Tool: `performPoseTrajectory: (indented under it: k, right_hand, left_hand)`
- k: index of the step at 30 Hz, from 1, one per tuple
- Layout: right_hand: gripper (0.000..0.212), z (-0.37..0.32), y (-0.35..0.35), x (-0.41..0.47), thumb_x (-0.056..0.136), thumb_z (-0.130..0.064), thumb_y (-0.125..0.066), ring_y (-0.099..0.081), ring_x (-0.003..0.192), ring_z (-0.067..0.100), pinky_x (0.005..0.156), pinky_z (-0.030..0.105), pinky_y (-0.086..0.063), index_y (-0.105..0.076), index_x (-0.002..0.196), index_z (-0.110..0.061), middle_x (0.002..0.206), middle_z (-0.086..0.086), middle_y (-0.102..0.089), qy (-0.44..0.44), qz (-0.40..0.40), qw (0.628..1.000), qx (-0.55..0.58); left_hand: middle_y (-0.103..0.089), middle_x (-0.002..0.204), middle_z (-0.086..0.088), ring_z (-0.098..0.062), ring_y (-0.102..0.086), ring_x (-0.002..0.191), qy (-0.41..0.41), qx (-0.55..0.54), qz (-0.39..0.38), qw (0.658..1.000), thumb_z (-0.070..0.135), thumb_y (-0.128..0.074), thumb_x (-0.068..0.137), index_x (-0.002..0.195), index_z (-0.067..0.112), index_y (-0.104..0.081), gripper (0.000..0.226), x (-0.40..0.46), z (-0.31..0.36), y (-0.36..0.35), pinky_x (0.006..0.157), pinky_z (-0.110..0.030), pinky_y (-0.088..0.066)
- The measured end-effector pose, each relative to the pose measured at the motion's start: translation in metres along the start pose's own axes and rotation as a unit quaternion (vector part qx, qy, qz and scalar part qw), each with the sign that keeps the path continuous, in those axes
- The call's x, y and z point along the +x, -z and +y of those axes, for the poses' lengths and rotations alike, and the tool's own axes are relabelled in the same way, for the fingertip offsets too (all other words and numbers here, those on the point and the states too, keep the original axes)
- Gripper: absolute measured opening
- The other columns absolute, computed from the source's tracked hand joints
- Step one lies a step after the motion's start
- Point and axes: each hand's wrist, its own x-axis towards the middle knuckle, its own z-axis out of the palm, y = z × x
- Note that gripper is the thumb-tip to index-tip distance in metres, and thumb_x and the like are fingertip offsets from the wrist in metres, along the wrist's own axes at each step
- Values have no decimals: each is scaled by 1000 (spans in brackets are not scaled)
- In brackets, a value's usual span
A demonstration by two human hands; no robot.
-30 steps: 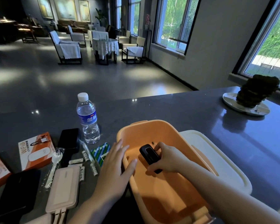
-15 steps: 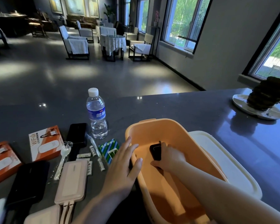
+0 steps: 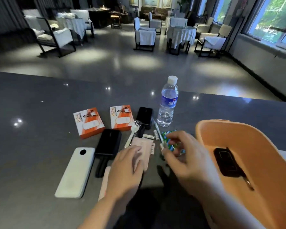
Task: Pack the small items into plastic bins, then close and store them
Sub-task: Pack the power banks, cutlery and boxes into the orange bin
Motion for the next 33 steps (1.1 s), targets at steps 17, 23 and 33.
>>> performPoseTrajectory:
  k: [17, 23, 33]
  right_hand:
    - [87, 27, -152, 32, 65, -49, -72, -36, 120, 28, 97, 39, -37, -30, 133, -16, 131, 8, -36, -164, -67, 975, -130]
    - [84, 48, -127, 11, 64, -51, -69, -34, 122, 25, 99, 37, -35, -32, 134, -21, 130, 3, -39, -150, -122, 967, -165]
    - [73, 47, -120, 13, 58, -57, -71, -47, 113, 19, 84, 35, -46, -41, 116, -23, 118, -3, -50, -171, -110, 970, -130]
  left_hand:
    - [-34, 133, 2, -15, -37, 116, 104, 69, -1, 992, 42, -80, 65, 135, 17, -44, 83, -70, -51, 18, 88, -21, -29]
    - [-23, 133, 10, -11, -30, 113, 87, 81, -25, 993, 42, -71, 63, 140, 32, -29, 88, -65, -55, 14, 84, -22, -29]
    - [-37, 123, 7, -16, -37, 109, 107, 110, -72, 986, 42, -70, 61, 137, 40, -31, 85, -49, -53, 21, 86, -29, -38]
